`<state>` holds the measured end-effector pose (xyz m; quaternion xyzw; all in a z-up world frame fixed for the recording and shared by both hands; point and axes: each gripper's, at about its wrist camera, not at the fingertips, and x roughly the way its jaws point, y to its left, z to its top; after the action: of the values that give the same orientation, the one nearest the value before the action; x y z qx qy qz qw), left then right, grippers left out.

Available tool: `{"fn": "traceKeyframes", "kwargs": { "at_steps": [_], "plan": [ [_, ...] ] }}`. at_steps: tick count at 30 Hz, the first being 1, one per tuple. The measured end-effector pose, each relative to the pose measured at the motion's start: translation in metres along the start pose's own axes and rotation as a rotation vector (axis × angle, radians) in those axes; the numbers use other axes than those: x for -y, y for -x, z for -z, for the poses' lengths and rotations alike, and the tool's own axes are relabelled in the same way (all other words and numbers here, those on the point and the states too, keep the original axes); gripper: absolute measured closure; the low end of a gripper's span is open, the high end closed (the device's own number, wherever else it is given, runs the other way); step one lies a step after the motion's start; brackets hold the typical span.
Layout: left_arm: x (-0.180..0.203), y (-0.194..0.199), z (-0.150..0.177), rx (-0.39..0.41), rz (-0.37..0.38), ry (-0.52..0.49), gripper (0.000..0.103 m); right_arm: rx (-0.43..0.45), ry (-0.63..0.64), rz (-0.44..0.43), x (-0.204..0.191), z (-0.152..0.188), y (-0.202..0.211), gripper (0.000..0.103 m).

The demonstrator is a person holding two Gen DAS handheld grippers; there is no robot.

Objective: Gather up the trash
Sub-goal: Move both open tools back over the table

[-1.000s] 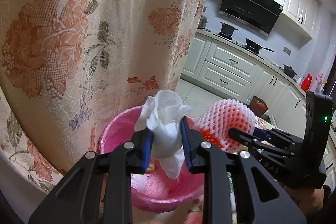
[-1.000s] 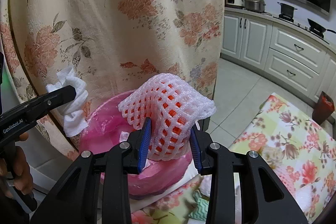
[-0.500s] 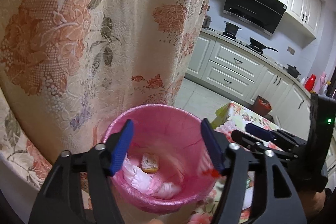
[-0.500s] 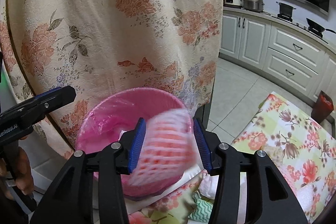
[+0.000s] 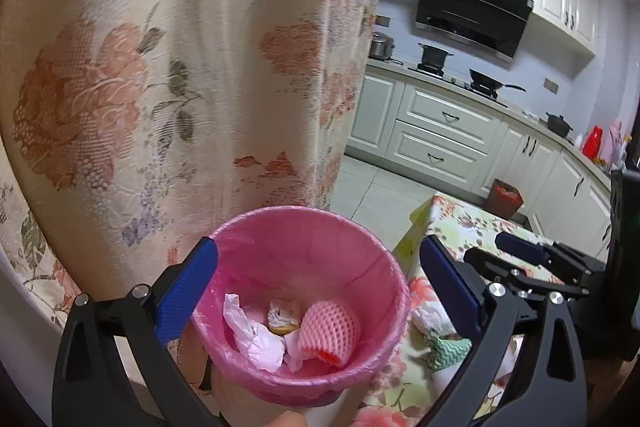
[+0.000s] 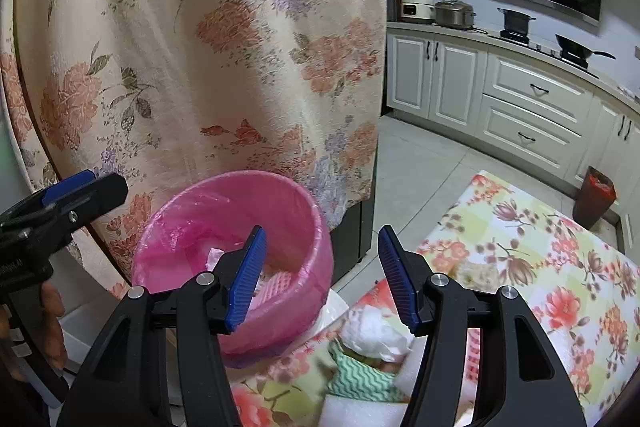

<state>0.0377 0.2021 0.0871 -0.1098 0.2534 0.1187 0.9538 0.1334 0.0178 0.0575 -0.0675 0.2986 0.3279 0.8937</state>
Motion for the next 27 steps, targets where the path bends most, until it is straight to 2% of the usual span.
{"fn": "traceKeyframes", "kwargs": {
  "at_steps": [6,12,19,27],
  "plan": [
    [0.024,0.005,0.006,0.004,0.036,-0.032,0.005,0.027,-0.027,0.043,0.021,0.011,0.025,0.043],
    [0.052,0.011,0.015,-0.014,0.11,-0.035,0.005,0.047,-0.084,0.111,0.057,0.028,0.054,0.04],
    [0.095,0.014,0.033,-0.04,0.145,-0.107,0.007,0.046,-0.154,0.179,0.098,0.058,0.086,0.038],
    [0.126,0.015,0.052,-0.075,0.199,-0.13,0.01,0.031,-0.207,0.235,0.129,0.095,0.111,0.031]
  ]
}}
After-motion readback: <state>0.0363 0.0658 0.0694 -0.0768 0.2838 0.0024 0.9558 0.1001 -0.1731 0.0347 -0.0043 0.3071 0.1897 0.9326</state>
